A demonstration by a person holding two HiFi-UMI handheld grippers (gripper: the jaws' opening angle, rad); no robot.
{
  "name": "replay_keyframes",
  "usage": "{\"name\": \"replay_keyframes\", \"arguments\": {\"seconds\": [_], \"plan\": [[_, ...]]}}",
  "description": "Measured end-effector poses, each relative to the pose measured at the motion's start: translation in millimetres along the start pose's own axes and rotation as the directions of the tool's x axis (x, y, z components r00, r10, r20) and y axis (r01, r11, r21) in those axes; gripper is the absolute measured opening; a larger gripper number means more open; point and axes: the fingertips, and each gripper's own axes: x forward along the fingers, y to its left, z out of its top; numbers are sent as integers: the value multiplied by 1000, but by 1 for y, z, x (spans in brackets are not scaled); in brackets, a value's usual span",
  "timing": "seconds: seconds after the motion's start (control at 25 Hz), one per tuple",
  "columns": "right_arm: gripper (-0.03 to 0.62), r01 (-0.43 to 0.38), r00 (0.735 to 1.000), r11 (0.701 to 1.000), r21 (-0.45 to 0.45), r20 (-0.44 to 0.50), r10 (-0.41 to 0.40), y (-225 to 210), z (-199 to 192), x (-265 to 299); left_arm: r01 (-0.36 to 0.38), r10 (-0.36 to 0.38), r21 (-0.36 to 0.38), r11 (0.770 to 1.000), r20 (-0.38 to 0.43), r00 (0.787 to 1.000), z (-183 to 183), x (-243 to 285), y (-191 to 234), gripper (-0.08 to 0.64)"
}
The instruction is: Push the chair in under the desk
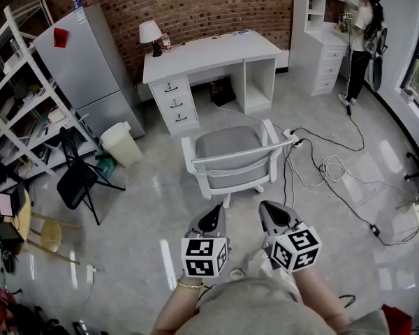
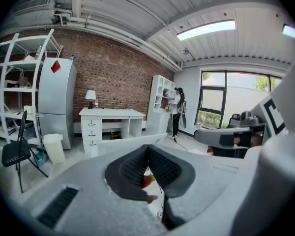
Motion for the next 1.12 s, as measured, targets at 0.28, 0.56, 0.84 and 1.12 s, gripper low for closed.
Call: {"name": "replay_keyframes", "arguments": {"seconds": [0.28, 0.56, 0.84, 1.12], "plan": [[7, -10, 1000, 1000, -10, -13, 10, -2, 1, 5, 13, -13, -10, 1000, 0, 1000, 4, 7, 0, 9], [7, -25, 1000, 999, -24, -15, 25, -13, 7, 13, 7, -6, -32, 999, 9, 1000, 10, 22, 3, 9], [7, -48, 998, 998, -33, -27, 47, -25, 17, 30, 4, -3, -60, 998, 16, 1000, 18, 41, 4, 9], [6, -67, 997, 997, -28, -25, 67, -39, 28, 43, -4, 5, -64, 998, 23, 1000, 29, 56, 4, 9]]}}
